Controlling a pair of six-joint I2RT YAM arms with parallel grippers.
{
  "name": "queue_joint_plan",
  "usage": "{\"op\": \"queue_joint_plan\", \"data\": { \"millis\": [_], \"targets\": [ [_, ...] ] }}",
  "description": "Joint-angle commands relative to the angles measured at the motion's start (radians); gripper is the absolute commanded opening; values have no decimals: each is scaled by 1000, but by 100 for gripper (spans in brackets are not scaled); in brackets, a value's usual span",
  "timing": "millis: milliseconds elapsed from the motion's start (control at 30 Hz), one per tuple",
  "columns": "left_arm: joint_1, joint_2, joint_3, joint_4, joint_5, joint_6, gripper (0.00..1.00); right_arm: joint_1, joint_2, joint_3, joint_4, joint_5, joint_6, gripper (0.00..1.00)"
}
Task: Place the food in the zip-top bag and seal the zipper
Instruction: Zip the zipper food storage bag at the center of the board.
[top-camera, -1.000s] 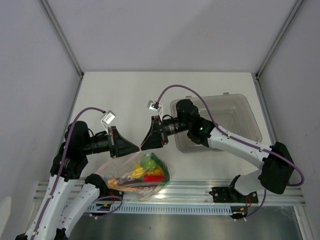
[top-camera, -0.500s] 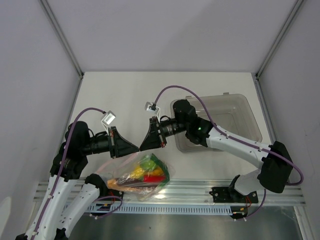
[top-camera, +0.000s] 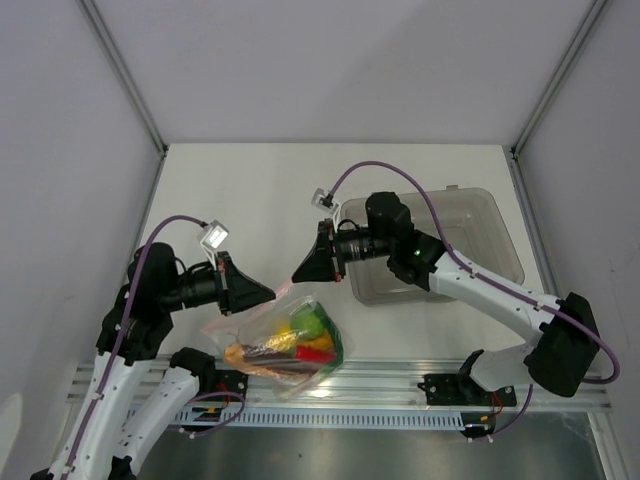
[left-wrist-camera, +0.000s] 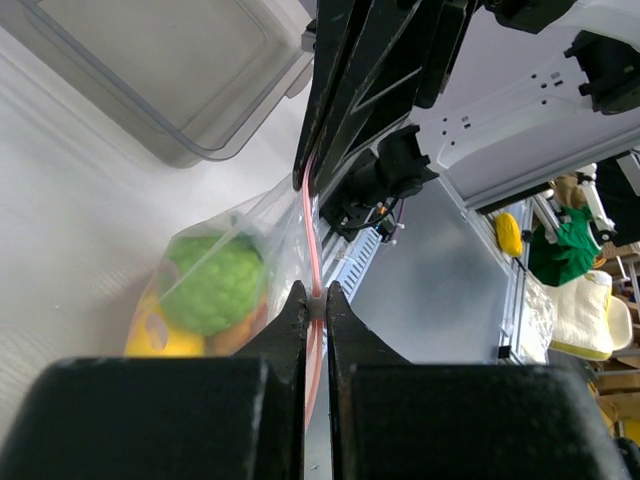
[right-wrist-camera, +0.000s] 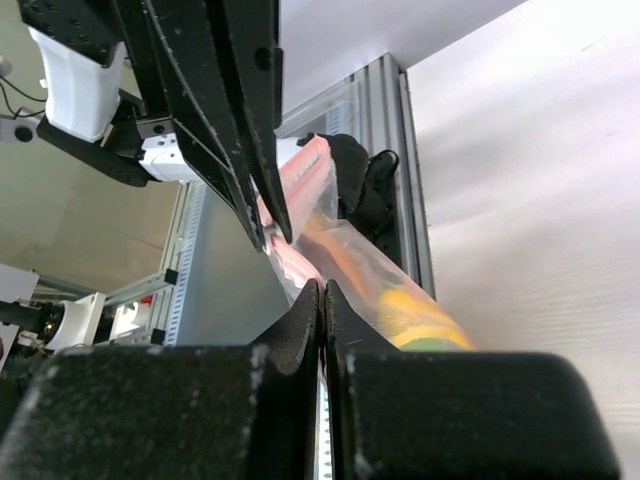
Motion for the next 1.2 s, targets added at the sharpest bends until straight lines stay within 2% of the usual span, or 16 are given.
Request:
{"op": "queue_joint_plan", "data": {
  "millis": [0,533,1167],
  "targets": [
    [-8,-15,53,-77,-17,42,1,-48,-43,-1,9,48,-30,0],
    [-8,-73,113,-304,-285,120,2,-140,-60,-17,23,0,-30,0],
    [-8,-177,177,-456,-474,122,6,-163,-34,-15,48,-12,-11,0]
  ]
}}
